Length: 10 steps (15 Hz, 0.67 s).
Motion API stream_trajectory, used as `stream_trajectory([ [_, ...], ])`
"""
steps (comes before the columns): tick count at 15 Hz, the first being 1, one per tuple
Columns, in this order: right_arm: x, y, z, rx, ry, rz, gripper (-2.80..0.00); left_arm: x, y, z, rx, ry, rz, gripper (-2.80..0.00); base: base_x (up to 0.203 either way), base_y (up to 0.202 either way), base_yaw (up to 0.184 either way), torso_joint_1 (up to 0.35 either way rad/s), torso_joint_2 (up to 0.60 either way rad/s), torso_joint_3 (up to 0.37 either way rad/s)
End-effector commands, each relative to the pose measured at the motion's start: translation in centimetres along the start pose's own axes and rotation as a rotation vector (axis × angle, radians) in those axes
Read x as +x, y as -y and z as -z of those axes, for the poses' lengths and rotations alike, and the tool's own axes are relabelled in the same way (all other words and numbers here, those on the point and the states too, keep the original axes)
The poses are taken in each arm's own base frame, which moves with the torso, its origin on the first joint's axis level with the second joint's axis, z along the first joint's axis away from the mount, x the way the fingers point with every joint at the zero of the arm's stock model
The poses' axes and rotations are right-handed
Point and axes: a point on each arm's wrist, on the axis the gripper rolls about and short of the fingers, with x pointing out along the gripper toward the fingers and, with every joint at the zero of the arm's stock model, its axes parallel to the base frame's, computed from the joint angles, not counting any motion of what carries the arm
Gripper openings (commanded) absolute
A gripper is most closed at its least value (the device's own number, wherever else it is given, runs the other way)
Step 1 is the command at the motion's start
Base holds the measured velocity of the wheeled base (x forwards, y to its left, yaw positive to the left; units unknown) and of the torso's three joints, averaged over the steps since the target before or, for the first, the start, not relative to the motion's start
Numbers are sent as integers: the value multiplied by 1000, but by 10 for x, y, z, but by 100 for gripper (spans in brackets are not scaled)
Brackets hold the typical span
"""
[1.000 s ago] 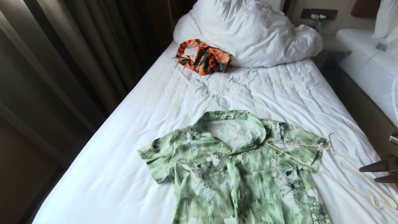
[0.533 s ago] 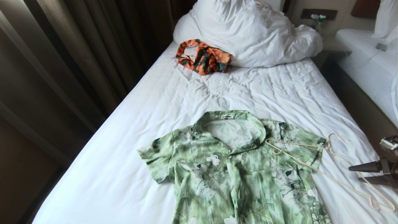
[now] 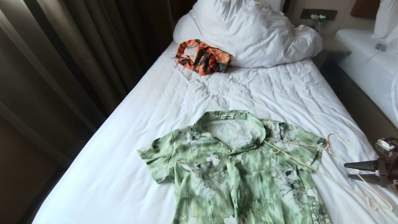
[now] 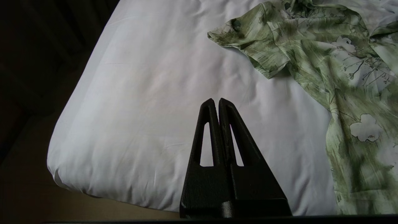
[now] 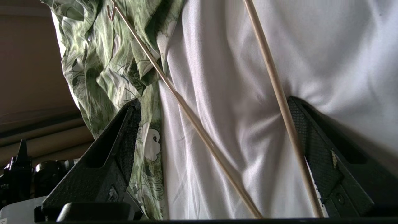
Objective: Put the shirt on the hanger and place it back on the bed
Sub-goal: Lift the shirt and hanger
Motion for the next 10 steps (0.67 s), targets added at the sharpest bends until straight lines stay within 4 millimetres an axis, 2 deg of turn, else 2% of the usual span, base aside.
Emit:
stream_trajectory([
  [1, 11, 5, 2, -1, -18, -19, 0, 0, 0, 0, 0, -2, 0, -280, 0, 0, 0, 0, 0, 0],
  [5, 30, 3, 0, -33, -49, -41, 0, 0, 0, 0, 0, -2, 0, -280, 0, 0, 0, 0, 0, 0],
  [8, 34, -3, 0, -45, -60, -49, 0, 0, 0, 0, 0, -2, 0, -280, 0, 0, 0, 0, 0, 0],
  [9, 34, -3, 0, -45, -60, -49, -280, 0, 0, 0, 0, -2, 0, -280, 0, 0, 0, 0, 0, 0],
  [10, 34, -2, 1, -50, -57, -49, -280, 0, 0, 0, 0, -2, 0, -280, 0, 0, 0, 0, 0, 0],
])
